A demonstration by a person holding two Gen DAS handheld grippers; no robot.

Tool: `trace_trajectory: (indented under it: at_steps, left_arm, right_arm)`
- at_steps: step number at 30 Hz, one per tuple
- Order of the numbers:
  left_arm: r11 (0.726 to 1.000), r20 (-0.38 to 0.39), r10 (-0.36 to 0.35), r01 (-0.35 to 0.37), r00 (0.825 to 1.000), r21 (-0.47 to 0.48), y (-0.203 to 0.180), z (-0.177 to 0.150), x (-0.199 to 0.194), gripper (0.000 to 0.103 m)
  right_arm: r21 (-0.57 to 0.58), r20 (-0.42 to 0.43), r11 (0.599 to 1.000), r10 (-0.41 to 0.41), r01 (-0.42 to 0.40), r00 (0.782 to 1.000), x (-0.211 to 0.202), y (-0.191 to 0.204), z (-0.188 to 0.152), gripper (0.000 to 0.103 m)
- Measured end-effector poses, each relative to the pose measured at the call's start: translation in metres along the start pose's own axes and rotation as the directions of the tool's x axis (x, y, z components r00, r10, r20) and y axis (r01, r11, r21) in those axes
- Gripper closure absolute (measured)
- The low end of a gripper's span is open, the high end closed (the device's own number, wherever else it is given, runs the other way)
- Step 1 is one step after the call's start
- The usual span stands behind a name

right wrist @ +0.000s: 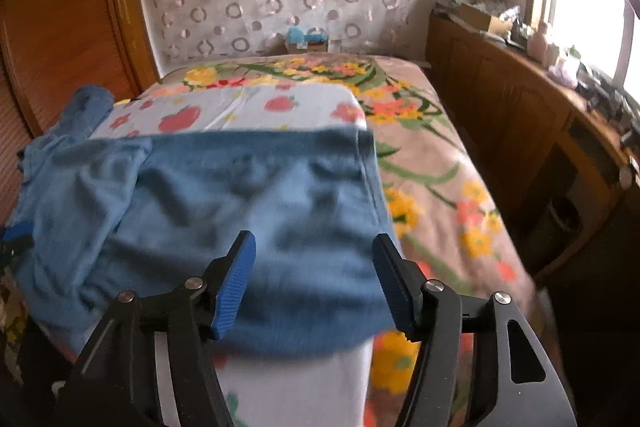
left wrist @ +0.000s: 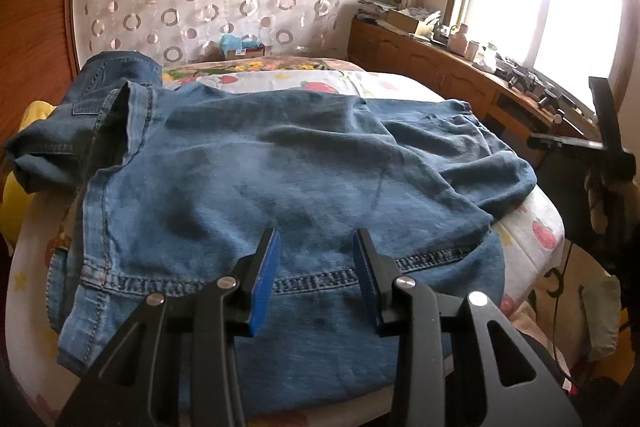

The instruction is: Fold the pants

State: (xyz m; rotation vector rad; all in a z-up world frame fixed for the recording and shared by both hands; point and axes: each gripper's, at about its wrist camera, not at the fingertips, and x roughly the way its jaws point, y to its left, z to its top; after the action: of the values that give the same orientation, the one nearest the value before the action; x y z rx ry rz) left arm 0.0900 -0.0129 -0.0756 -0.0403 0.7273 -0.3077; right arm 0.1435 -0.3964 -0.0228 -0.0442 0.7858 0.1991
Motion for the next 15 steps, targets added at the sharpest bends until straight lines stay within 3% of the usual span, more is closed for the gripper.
trace_trajectory:
  at_steps: [10, 15]
  left_arm:
    - [1.0, -0.016, -0.007, 0.007, 1.0, 0.02, -0.009, -0.004, 0.002, 0.067]
    - [1.0, -0.027, -0.003, 0.003, 1.0, 0.01, -0.008, -0.008, 0.005, 0.067]
  right_arm:
    - [0.106, -0.02, 0.994, 0.023, -0.021, 1.0, 0.002, -0.008, -0.042, 0.029]
    - [0.143, -0.021, 0.989, 0.03, -0.027, 0.999, 0.004, -0.013, -0.054, 0.028]
